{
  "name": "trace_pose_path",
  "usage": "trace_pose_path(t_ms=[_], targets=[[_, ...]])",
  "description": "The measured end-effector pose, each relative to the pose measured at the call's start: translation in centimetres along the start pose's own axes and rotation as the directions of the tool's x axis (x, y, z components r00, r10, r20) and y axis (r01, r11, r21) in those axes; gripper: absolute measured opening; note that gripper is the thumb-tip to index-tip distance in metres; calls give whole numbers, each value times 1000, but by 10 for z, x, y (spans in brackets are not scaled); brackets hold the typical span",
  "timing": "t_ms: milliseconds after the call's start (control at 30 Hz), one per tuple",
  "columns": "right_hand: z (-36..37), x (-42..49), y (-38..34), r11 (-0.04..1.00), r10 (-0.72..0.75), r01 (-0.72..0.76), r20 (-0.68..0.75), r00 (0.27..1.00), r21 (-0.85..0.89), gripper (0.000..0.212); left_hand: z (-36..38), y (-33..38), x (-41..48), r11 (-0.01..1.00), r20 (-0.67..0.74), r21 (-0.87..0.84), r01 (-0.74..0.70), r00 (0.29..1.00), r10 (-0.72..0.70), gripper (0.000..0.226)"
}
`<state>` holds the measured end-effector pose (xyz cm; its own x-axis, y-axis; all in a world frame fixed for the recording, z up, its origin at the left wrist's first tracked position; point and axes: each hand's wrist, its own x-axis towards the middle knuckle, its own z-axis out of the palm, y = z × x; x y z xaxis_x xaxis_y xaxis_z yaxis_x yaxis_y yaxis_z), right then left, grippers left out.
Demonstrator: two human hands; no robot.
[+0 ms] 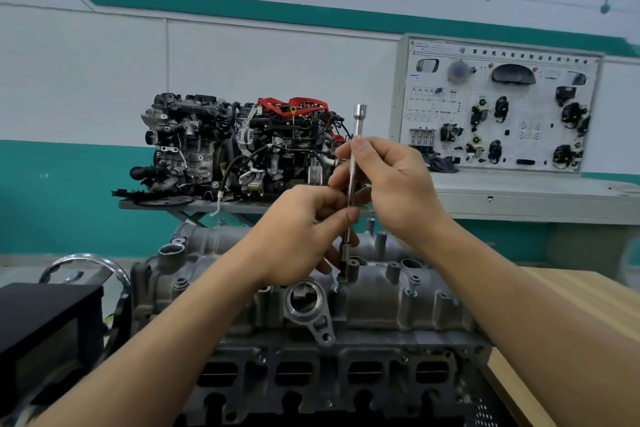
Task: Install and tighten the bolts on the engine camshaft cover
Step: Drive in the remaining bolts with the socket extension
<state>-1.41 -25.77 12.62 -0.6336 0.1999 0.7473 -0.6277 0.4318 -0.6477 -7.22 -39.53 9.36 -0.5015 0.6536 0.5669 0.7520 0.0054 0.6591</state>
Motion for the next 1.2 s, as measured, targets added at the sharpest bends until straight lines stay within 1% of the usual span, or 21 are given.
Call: trace_pose_path(t_ms=[133, 200, 267, 367, 500, 567, 667, 733, 800, 867, 933, 967, 1000, 1067, 1133, 1200], targets=[[-2, 0, -5, 997, 55, -58, 58, 997, 46, 28, 0, -2, 0, 999, 31, -35, 12, 999, -11, 17], [-6, -1, -12, 996, 80, -83, 79, 994, 41, 24, -1, -3, -1, 998, 61, -61, 23, 998, -20, 17], [-9, -1, -17, 997, 74, -75, 54, 996, 25, 19, -1, -4, -4, 991, 98, -122, 61, 994, -49, 15], [-9, -4, -20, 995, 73, -73, -5, 997, 67, 17, -3, -3, -5, 968, 153, -206, 146, 981, -115, 15], [-6, -8, -21, 990, 119, -113, -70, 990, 86, 21, -3, -2, -4, 955, 179, -209, 210, 968, -174, 23], [-7, -9, -23, 989, 151, -150, -45, 988, 17, 17, -3, -1, -5, 952, 177, -217, 217, 968, -180, 20], [-10, -7, -29, 977, 207, -203, 62, 976, -63, 23, -4, -3, -3, 952, 208, -228, 206, 965, -159, 16], [-12, -6, -29, 976, 204, -194, 107, 973, -95, 24, -5, -5, -2, 949, 251, -247, 197, 959, -133, 15], [-12, -6, -28, 982, 159, -145, 114, 981, -124, 20, -6, -7, -2, 950, 259, -261, 174, 960, -105, 15], [-12, -6, -26, 988, 109, -99, 79, 991, -123, 16, -4, -7, -5, 961, 200, -243, 132, 976, -84, 13], [-10, -6, -25, 989, 88, -86, 11, 996, -122, 10, -1, -5, -6, 988, 45, -145, 54, 998, -48, 13], [-9, -6, -23, 988, 84, -88, -35, 996, -130, 12, 1, -4, -6, 995, -46, -97, 29, 998, -34, 16], [-9, -6, -22, 986, 80, -91, -84, 993, -141, 18, 3, -3, -6, 997, -132, -71, 12, 991, -21, 20], [-8, -4, -20, 981, 85, -109, -149, 985, -163, 27, 6, -1, -6, 998, -255, -68, -17, 967, -1, 25], [-7, -3, -19, 980, 115, -135, -131, 985, -149, 25, 6, -1, -7, 998, -284, -54, -33, 959, 16, 20], [-5, -4, -21, 977, 137, -149, -90, 987, -151, 20, 6, -1, -8, 999, -258, -14, -42, 965, 37, 15]])
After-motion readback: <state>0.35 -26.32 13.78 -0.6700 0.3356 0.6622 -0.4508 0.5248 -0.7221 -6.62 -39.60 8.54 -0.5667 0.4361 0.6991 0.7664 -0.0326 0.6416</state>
